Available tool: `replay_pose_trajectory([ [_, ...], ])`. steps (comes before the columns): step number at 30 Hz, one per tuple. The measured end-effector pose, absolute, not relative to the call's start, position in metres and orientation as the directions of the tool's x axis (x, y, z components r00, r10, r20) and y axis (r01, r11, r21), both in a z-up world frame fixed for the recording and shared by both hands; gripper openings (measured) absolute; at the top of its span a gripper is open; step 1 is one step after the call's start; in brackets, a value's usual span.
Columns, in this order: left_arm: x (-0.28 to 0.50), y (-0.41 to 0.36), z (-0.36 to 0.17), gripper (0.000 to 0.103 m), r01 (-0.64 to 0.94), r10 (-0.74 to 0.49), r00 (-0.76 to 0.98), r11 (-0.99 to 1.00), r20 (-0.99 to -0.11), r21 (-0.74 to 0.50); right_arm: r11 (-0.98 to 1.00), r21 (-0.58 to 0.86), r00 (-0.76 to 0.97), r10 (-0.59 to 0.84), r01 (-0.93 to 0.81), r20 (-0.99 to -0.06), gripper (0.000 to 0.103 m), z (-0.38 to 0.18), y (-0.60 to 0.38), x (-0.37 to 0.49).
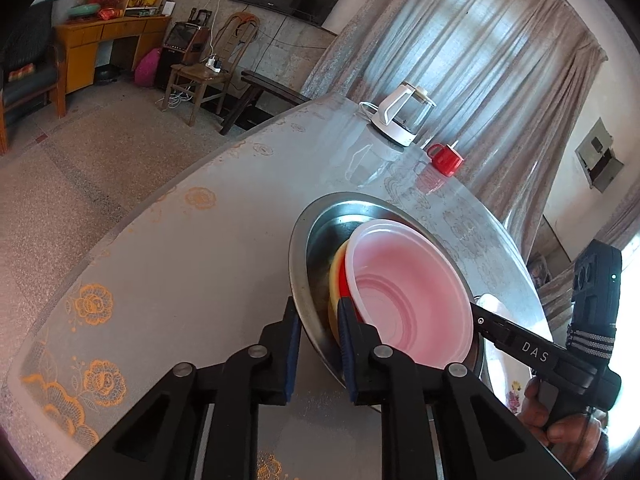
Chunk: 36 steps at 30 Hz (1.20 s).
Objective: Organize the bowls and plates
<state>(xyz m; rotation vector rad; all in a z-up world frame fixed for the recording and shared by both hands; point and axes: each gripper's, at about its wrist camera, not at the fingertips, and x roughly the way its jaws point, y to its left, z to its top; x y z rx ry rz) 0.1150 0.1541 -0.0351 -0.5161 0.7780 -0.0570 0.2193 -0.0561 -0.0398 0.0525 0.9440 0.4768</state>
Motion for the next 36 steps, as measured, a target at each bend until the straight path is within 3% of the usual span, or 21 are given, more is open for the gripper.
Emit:
replay_pose_trajectory([
  [36,0.095,0.151,-0.022,0.017,-0.158,-0.183,0.732,0.892,-0.656,-0.424,0.881,0.229,0.519,0.435,-0.414,-0.736,0.018,-0.032,-0.051,0.195],
])
